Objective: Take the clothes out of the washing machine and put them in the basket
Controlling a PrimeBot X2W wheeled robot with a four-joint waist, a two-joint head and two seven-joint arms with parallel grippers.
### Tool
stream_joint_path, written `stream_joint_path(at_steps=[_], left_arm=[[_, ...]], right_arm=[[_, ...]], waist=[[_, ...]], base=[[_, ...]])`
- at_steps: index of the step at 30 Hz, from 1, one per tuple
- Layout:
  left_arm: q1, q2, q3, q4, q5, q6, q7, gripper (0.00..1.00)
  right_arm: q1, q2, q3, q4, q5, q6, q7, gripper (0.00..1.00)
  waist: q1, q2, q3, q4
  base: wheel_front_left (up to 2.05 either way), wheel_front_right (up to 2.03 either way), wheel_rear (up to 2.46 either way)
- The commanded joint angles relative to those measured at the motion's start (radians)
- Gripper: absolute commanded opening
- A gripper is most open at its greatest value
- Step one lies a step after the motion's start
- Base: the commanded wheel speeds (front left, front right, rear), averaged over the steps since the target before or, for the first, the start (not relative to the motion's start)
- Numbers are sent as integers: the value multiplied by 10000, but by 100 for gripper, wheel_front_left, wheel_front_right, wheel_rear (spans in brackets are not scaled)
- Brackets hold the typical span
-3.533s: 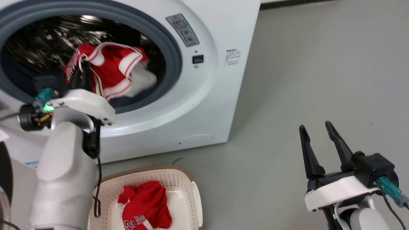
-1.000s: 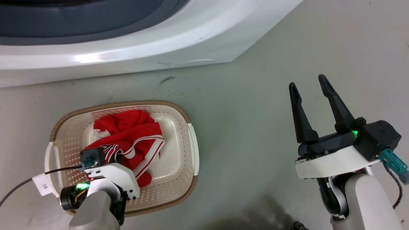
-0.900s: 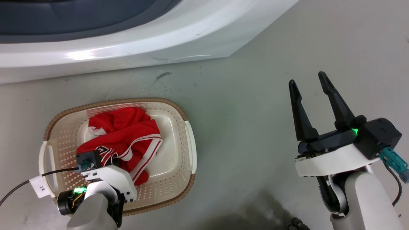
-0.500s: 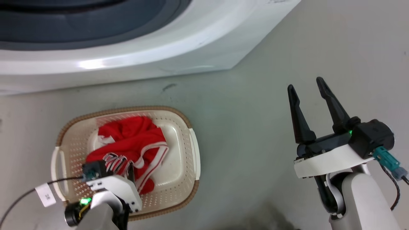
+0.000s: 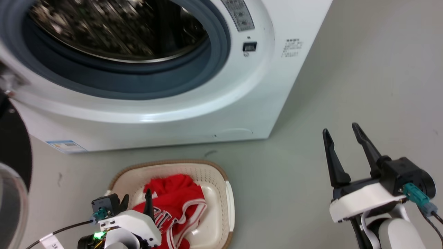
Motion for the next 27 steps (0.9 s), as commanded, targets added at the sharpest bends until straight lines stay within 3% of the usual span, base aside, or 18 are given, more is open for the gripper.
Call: stream_joint_path(at_steps=[1, 16, 27], left_arm=[[349, -50, 93, -496, 142, 86, -20, 100], [1969, -180, 226, -6322, 1518, 444, -22, 100], [2807, 150, -20, -7734, 2501, 600, -21, 100]], right_arm=[[277, 0, -44, -100, -84, -7, 83, 100], [1508, -2, -730, -796, -172, -5, 620, 100], [1773, -2, -622, -907, -132, -7, 702, 100]], waist=[[1, 0, -867, 470], [1, 0, -2274, 849], [1, 0, -2829, 799]], base=[[0, 0, 0], [0, 0, 0], [0, 0, 0]])
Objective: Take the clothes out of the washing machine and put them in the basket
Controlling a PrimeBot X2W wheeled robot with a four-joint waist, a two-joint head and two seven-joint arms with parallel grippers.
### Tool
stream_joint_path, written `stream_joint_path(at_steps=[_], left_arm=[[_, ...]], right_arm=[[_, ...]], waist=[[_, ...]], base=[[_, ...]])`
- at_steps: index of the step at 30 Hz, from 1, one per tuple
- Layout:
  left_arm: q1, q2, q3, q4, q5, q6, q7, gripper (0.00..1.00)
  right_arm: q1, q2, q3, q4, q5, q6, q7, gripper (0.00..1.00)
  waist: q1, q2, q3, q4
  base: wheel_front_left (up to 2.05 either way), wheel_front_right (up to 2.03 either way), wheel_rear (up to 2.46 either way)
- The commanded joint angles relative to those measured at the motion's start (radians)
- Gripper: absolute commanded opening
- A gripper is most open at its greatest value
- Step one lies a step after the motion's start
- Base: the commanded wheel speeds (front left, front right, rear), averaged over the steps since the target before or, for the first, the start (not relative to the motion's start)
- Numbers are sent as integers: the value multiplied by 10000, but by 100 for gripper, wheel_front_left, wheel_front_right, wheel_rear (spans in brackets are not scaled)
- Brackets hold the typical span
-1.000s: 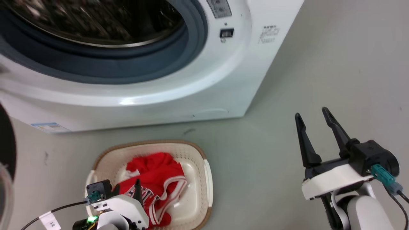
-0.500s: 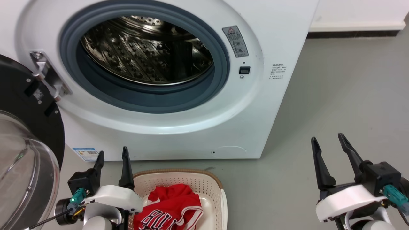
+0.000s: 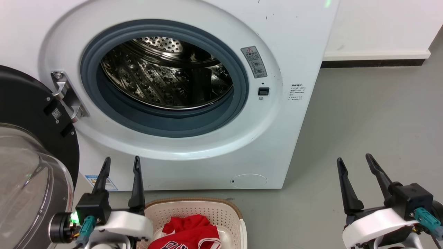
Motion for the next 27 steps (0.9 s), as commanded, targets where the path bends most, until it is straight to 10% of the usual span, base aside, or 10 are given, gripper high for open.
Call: stream_joint_path(at_steps=[1, 23, 24, 27], left_arm=[[180, 60, -1, -75, 37, 16, -21, 100], [467, 72, -253, -437, -298, 103, 215, 100], [388, 44, -247, -408, -307, 96, 224, 0], [433, 8, -226, -160, -367, 87, 264, 0]], right_arm=[[134, -4, 17, -52, 12, -7, -10, 100], [346, -4, 80, -27, 138, -7, 38, 100], [248, 0, 73, -9, 106, -2, 30, 0], [324, 4, 96, 211, 164, 0, 18, 0]], waist=[[2, 0, -51, 2], [2, 0, -216, 64], [2, 0, -217, 63], [2, 0, -219, 65]], base=[[0, 0, 0], [0, 0, 0], [0, 0, 0], [0, 0, 0]])
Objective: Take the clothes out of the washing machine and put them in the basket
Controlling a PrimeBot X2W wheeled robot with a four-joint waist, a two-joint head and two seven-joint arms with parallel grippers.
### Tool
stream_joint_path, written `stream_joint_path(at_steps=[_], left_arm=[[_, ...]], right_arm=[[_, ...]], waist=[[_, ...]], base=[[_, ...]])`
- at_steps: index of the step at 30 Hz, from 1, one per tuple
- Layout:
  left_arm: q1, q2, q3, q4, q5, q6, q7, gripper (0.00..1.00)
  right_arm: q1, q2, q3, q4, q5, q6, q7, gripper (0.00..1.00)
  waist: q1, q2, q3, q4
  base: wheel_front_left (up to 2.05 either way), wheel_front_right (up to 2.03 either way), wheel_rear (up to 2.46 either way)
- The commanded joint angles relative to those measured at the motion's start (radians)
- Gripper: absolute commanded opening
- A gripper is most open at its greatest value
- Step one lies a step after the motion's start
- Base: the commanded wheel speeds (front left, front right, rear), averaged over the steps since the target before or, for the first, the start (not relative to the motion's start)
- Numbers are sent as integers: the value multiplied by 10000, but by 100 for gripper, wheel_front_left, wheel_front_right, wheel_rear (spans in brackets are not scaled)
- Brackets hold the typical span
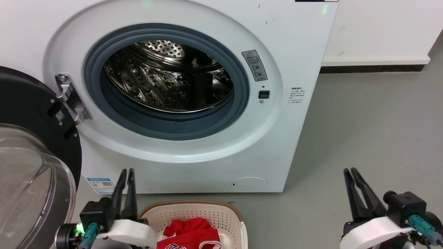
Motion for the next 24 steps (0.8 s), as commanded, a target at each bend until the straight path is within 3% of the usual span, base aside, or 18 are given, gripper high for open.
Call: stream_joint_path(at_steps=[1, 24], left_arm=[[-131, 2, 88, 8, -240, -30, 102, 0], [-369, -82, 449, 267, -4550, -459, 1088, 0]], right_arm=[[6, 0, 36, -91, 260, 0, -32, 0], [-581, -274, -42, 802, 5019, -1, 178, 0]], waist=[[0, 0, 1, 3], [0, 0, 4, 51]], base=[[0, 0, 0], [0, 0, 0]])
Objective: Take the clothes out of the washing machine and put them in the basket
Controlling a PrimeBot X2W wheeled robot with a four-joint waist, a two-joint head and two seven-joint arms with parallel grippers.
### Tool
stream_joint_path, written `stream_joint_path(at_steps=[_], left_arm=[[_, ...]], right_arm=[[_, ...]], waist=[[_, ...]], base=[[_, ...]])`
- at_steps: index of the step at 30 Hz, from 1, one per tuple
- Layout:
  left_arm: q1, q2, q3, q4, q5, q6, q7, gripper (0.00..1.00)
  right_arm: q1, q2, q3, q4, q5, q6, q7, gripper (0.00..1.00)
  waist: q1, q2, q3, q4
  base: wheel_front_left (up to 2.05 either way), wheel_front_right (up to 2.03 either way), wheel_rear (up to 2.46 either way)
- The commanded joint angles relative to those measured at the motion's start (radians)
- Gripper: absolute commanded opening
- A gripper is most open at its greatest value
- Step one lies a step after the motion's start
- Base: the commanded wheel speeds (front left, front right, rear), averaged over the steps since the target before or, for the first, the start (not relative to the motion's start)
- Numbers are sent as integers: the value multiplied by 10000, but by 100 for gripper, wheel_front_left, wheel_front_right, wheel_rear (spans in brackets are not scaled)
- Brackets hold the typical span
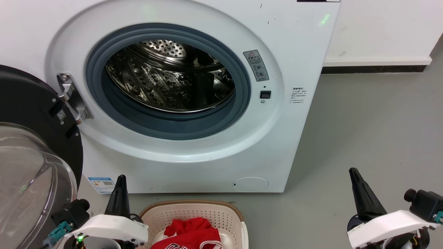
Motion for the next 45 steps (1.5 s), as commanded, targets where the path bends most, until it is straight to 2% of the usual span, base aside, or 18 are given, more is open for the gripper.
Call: stream_joint_path(at_steps=[1, 20, 45], left_arm=[[-302, 17, 77, -93, -385, -67, 68, 0], [-476, -36, 332, 106, -3129, -346, 712, 0], [-664, -97, 611, 330, -6031, -653, 1412, 0]], right_arm=[[-288, -87, -24, -35, 450, 1, 22, 0], [-621, -173, -159, 510, 3379, 0, 217, 0], [-963, -199, -384, 1109, 6403, -1, 501, 0]], waist=[[0, -1, 0, 3], [0, -1, 3, 43], [0, -1, 7, 95]], base=[[0, 0, 0], [0, 0, 0], [0, 0, 0]])
